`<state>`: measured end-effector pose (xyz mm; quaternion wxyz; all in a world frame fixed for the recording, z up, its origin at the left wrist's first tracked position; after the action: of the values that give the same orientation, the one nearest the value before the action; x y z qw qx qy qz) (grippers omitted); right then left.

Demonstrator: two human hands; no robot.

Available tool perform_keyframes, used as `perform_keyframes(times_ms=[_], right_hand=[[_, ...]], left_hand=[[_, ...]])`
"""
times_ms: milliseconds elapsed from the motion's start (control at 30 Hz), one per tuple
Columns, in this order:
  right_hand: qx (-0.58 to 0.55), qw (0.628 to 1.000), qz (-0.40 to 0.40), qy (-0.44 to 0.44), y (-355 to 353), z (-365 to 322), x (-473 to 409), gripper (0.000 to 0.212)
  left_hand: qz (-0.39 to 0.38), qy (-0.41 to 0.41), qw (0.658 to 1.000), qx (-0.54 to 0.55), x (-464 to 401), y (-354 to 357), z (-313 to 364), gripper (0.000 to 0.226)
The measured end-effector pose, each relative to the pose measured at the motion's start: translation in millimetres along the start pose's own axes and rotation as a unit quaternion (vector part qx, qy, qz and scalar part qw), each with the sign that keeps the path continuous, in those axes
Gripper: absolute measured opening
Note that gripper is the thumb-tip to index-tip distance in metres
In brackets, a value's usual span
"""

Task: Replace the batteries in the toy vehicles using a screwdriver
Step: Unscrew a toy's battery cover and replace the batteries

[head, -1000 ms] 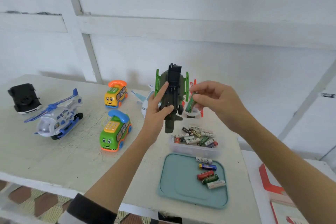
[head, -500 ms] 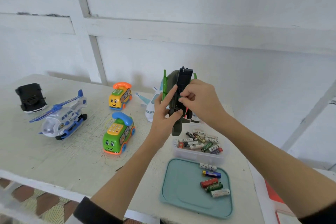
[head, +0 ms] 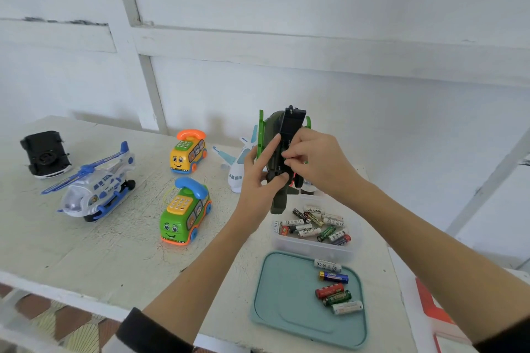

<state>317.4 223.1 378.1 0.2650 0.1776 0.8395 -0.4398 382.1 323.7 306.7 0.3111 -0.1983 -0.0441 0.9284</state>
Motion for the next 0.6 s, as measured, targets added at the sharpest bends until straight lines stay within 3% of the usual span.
perform_keyframes(times_ms=[300,600], right_hand=[[0.031,0.994,-0.068,0.076,-2.5,8.7,-3.8,0.020],[0.093,0.986,-0.104,0.094,-2.4,8.7,-8.1,0.013]], left_hand=[[0.001,0.000,1.000,0.005,-0.8,2.5,-0.5,0.064],[0.000,-0.005,1.000,0.002,1.4,7.0,-1.2,0.067]])
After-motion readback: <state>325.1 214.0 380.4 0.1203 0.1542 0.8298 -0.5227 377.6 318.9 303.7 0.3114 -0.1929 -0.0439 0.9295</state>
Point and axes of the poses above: each hand's wrist, its own x-axis away from the middle knuckle, its own y-axis out of the palm, z = x × y, the point moved 3 cm from there along -x, towards the middle knuckle, and after that the axes turned 15 degrees about -x, right-handed, at the moved point
